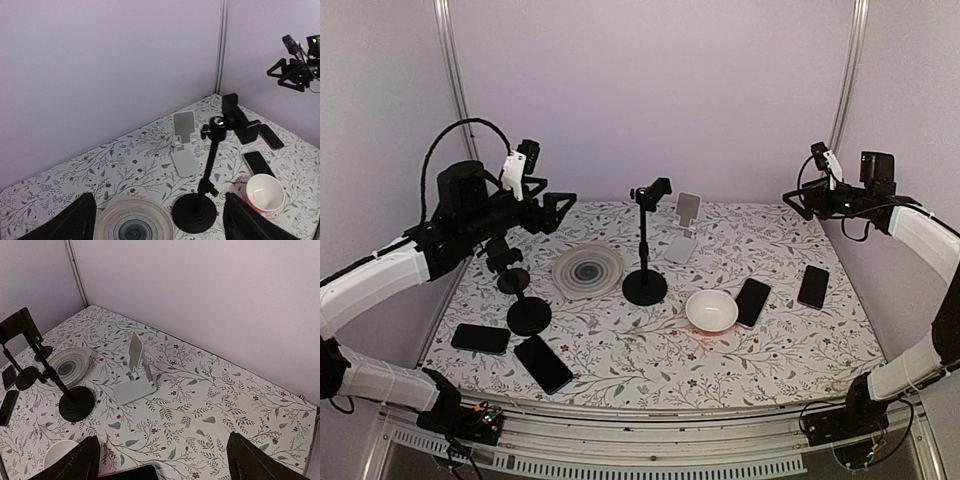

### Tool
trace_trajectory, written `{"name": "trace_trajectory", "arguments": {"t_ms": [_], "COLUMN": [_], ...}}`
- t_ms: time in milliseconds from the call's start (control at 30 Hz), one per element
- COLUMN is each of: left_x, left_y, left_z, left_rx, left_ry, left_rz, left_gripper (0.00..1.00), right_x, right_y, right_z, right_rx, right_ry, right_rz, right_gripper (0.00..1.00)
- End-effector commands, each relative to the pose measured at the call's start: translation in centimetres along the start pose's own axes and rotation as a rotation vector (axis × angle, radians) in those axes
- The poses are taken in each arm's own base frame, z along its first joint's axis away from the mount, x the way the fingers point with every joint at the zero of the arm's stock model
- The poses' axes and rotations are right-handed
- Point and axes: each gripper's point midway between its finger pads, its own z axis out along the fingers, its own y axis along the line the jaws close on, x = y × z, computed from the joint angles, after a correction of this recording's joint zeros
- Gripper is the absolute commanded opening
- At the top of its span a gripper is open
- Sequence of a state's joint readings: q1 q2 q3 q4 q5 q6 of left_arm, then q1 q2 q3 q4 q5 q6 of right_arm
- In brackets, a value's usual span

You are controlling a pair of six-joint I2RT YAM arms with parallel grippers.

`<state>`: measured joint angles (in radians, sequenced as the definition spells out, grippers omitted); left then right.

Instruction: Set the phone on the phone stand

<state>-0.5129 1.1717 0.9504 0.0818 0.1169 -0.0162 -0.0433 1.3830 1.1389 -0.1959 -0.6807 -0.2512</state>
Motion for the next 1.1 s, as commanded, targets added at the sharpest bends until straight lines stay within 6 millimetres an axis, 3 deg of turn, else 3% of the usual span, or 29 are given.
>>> {"name": "trace_trajectory", "arguments": {"t_ms": [0, 267, 467, 567, 733, 867, 1067], "left_x": [0.8, 6.5, 9.8, 11.0, 12.9, 13.8, 16.6], "left_y": [-5.4, -13.6, -17.6, -18.4, -18.1, -19.6, -19.7], "left_z": [0.3, 1.3, 1.3, 1.2, 2.0, 0.8, 0.3], "left_rx": [0.133, 0.29, 0.35, 0.335, 0.261, 0.341, 0.283], "left_ry": [0.048, 0.216, 0.324, 0.359, 0.419, 0.355, 0.365], "left_rz": [0.038, 0.107, 0.038, -0.001, -0.079, -0.096, -0.022], "left_gripper": [0.88, 0.83, 0.77, 0.75, 0.74, 0.75, 0.75], "right_x": [1.8, 4.7, 6.1, 6.7, 9.1, 10.8, 10.9], "right_y": [3.6, 10.0, 13.1, 13.4, 12.8, 12.8, 9.4], "right_z": [1.1, 4.2, 4.4, 3.9, 3.1, 2.9, 2.1], "right_rx": [-0.158, -0.316, -0.411, -0.419, -0.384, -0.388, -0.306], "right_ry": [0.047, 0.151, 0.223, 0.258, 0.315, 0.352, 0.359], "right_rz": [-0.056, -0.186, -0.235, -0.227, -0.237, -0.188, -0.071], "right_gripper": [0.88, 0.77, 0.66, 0.61, 0.58, 0.56, 0.48]}}
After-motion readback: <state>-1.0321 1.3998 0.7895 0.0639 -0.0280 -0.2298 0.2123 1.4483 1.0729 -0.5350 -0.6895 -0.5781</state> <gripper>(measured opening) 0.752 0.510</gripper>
